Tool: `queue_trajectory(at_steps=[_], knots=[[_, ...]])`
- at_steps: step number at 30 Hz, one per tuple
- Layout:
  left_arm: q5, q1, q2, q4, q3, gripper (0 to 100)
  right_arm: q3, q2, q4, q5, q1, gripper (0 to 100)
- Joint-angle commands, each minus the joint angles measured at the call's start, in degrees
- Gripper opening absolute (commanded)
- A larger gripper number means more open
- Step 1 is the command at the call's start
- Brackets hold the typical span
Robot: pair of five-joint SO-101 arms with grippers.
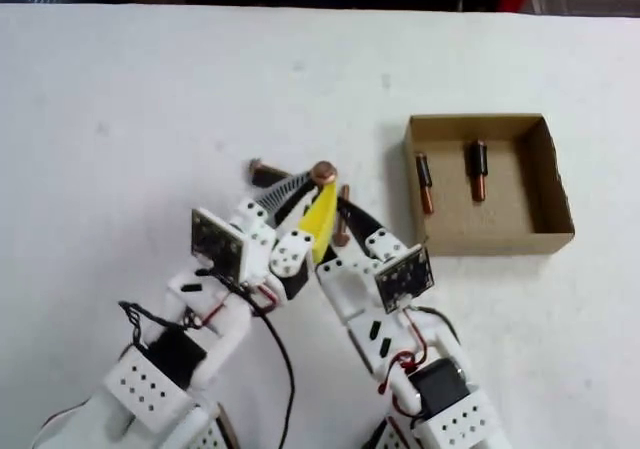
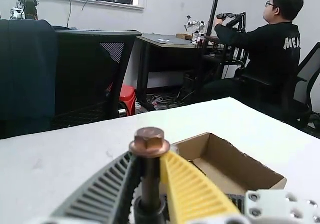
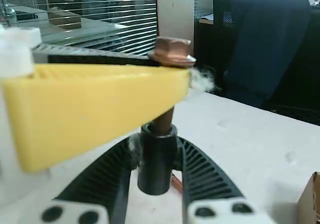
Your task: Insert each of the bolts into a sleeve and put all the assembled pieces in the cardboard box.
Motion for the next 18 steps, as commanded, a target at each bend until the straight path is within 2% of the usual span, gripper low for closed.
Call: queue_trajectory(at_steps=[1,7,12,18], knots=[[0.1,0.7,-1.2,-0.1,-0.7,2,0.1,-0.9,0.1,-0.4,0.0,1.7],[0.0,0.5,-1.2,0.5,-0.4,2,0.1,-0.7,0.2,-0.4,0.1,1.7],[-0.1,0.3,-1.2,5.5,-0.8,3,0.1,-0.7,0.2,-0.4,0.6,1.7],[0.4,-1.7,-1.2,7.7,-0.5,19,0.1,-1.0,0.2,-0.4,1.5,1.7]])
